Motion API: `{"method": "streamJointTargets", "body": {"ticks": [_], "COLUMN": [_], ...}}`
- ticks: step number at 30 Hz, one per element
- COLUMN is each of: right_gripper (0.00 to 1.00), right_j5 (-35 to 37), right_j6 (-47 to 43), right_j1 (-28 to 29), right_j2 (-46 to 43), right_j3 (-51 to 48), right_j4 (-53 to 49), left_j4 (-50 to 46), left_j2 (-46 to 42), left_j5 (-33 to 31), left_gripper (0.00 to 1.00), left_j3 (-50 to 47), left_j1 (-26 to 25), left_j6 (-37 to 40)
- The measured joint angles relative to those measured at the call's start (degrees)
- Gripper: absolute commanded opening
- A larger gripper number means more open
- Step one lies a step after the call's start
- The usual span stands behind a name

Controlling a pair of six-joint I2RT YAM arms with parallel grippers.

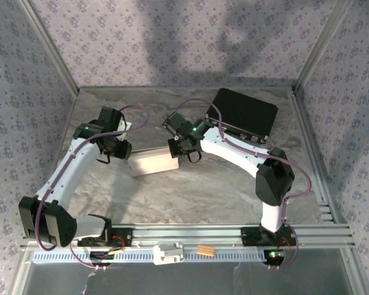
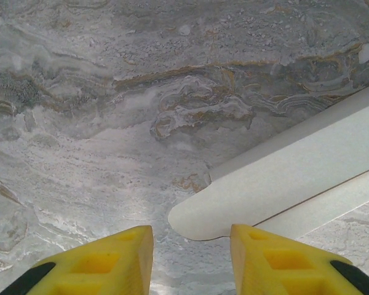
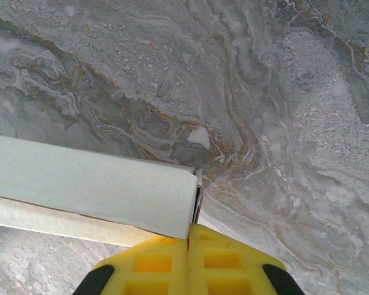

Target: Fold the paper box

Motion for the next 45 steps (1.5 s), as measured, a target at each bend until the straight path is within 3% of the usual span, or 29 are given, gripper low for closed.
{"method": "streamJointTargets", "body": {"ticks": [7, 13, 26, 33, 45], "right_gripper": [0.0, 0.0, 0.0, 0.0, 0.0], "right_j5": [0.0, -0.02, -0.24, -0.44, -0.44], "right_j6": [-0.02, -0.02, -0.11, -0.26, -0.26], "right_j1": [-0.26, -0.37, -0.37, -0.44, -0.76], "right_j2": [0.39, 0.39, 0.39, 0.39, 0.44], "right_j3": [0.55, 0.55, 0.57, 0.57, 0.63], "right_j4": [-0.04, -0.09, -0.07, -0.09, -0.33], "left_j4": [1.14, 1.16, 4.39, 5.68, 6.73], "left_j2": [-3.19, -6.27, -0.61, -0.57, -0.57], "left_j5": [0.9, 0.9, -1.99, -2.19, -1.77], "left_gripper": [0.49, 0.5, 0.45, 0.38, 0.13], "left_j3": [-0.57, -1.84, -4.22, -4.2, -4.2], "left_j1": [-0.59, -0.61, -0.61, -0.61, -0.59], "left_j6": [1.49, 2.56, 5.38, 6.16, 6.88]}}
